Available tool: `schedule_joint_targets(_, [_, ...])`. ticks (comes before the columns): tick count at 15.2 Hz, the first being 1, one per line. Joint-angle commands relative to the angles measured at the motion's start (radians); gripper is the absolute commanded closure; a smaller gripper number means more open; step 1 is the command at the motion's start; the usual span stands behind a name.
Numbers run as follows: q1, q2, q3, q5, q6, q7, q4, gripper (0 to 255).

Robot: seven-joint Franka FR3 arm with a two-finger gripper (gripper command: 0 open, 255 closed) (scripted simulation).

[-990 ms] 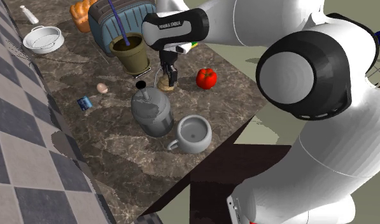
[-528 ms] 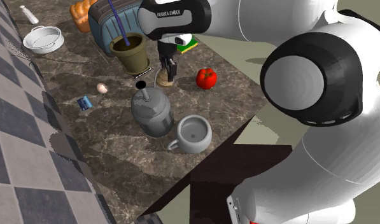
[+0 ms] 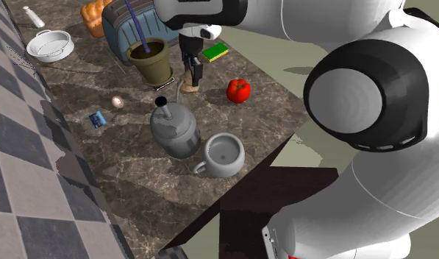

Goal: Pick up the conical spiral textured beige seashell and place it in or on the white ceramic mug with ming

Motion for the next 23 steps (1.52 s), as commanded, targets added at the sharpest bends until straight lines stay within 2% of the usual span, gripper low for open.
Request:
schedule_joint_targets(1, [-0.002, -0.005, 0.001, 0.003, -0.014, -0.001, 0.01, 255])
schedule_joint_targets(6, [-0.077, -0.246, 0.028, 0.145, 0.049, -0.087, -0.26, 255])
schedule_joint_targets(10, [-0.093, -0.442, 0.018, 0.268, 0.058, -0.172, -0.442, 255])
schedule_joint_targets(15, [-0.056, -0.681, -0.031, 0.394, 0.028, -0.262, -0.641, 255])
schedule_joint_targets(21, [0.03, -0.963, -0.107, 0.487, -0.053, -0.323, -0.852, 255])
schedule_joint_targets(23, [0.032, -0.954, -0.098, 0.493, -0.024, -0.327, -0.872, 255])
